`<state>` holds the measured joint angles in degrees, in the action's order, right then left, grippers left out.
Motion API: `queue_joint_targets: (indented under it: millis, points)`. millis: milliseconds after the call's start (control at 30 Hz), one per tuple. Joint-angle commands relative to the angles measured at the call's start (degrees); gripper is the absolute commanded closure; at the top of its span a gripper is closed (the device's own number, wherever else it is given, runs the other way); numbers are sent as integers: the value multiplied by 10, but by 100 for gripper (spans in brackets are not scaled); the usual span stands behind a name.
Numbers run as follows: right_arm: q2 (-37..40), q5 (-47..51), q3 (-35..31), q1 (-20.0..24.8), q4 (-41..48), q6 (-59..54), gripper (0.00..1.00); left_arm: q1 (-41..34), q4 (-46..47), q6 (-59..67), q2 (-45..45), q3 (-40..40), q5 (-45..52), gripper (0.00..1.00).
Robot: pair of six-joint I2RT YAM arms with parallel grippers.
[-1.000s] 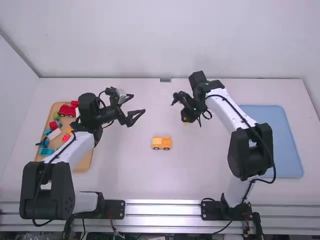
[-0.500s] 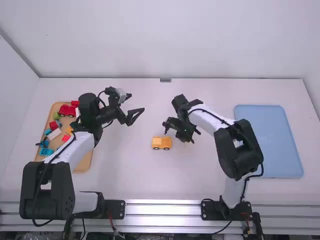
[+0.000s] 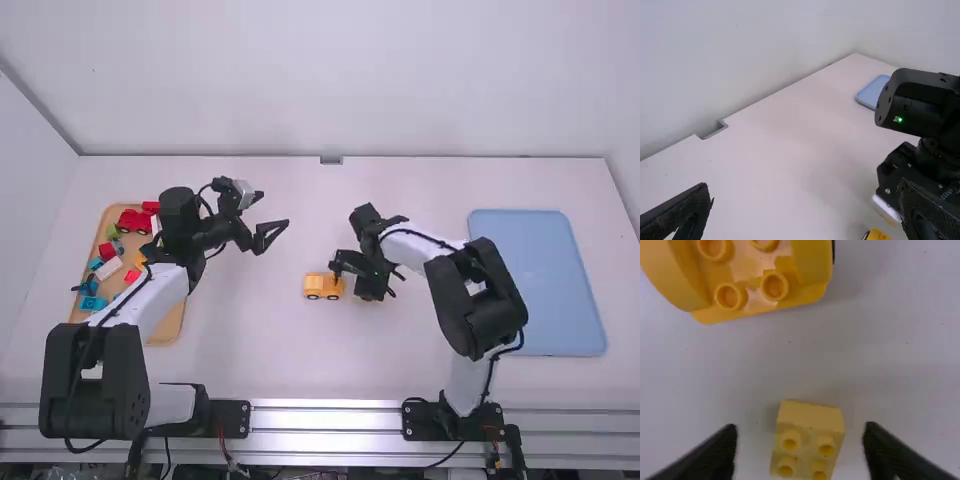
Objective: Assemble lego blocks to make yellow taxi
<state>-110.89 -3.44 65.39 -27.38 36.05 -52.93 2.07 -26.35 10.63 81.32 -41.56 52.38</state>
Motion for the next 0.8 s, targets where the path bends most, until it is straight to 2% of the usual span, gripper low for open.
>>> queue_joint_targets:
  millis: [0,33,67,267,433,533,600,633,667,733,767]
  points:
    - [-4,10,6,-8,2,6,16,0,-1,12,2,0,4,1]
    - [-4,13,11,-9,4,6,4,0,0,12,2,0,1,1]
    - [-3,8,19,-10,7,7,1,0,1,12,2,0,-14,1]
    - [43,-55,52,6,37,24,2,-2,14,12,2,0,-105,1]
    - [118,-143,20,61,6,23,2,-1,75,-32,2,0,-113,1]
    - [157,-244,-56,104,-64,-15,2,-2,97,96,2,0,-60,1]
    - [167,-292,-109,131,-132,-19,2,-2,134,223,2,0,8,1]
    - [170,-311,-152,150,-196,-19,2,-2,173,321,4,0,52,1]
    - [170,-313,-157,152,-204,-19,1,-2,179,332,5,0,57,1]
    - [168,-319,-225,177,-320,11,1,-1,253,466,14,0,96,1]
    - [167,-319,-241,183,-347,24,2,-1,264,484,18,0,99,1]
